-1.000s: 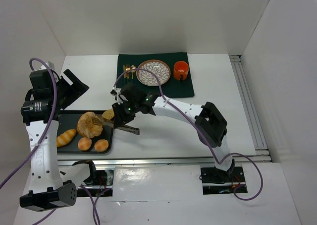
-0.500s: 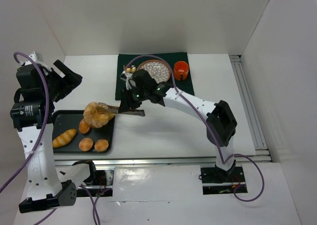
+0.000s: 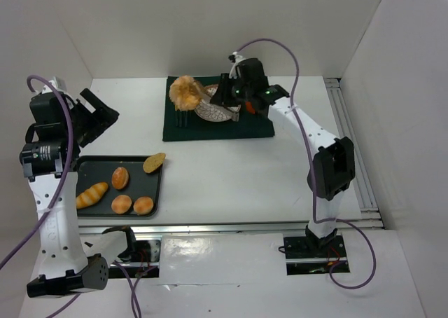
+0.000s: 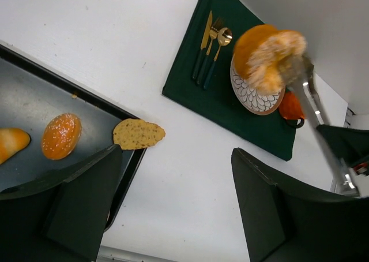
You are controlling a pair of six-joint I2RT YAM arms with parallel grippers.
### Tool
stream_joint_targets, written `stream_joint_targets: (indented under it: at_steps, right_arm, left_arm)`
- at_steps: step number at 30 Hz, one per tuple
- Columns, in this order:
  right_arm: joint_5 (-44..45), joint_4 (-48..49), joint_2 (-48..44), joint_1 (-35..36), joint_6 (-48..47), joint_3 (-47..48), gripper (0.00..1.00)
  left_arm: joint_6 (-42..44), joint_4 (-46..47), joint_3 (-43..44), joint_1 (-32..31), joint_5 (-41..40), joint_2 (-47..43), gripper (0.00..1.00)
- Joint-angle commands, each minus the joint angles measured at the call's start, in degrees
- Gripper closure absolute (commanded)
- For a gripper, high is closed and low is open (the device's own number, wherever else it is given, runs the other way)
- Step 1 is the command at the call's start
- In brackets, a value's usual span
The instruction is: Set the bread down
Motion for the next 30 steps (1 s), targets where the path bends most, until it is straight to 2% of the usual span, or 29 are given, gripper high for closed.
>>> stream_joint_targets:
  at_steps: [1,10,19,25,27,29,30]
  right_arm:
    - [2.25,0.1,-0.47,-4.28,-1.26,5.52,0.88]
    - [1.82,-2.97,3.14,-10.26,-2.41,4.74,0.88]
    - [-0.82,-3.42,3.76,-10.79,-1.71,1.4,0.85]
    - [-2.05,-2.28,6.74,-11.32,-1.18,1.4,0.74]
    - [-2.76,-3.77,8.15,-11.85,-1.18,4.81,0.7]
    - [-2.76,-5.09,9.39,-11.85,-1.97,7.28,0.62]
    - [-2.76,-5.96,9.91,-11.85,-2.58,9.2,0.52]
  left_arm:
    - [-0.63,1.78,-1.02,0.29,0.96,-0.29,0.11]
    - [-0.62,1.79,-3.66,0.29,1.5,-0.29,0.11]
    - [-0.1,2.32,-4.18,0.29,2.02,0.23,0.11]
    - [-0.1,2.84,-4.71,0.29,2.02,0.23,0.11]
    - [-0.1,2.84,-4.71,0.29,2.02,0.23,0.11]
    - [-0.1,2.84,-5.32,0.29,2.54,0.23,0.11]
    - [-0.1,2.84,-5.33,0.29,2.55,0.23,0.11]
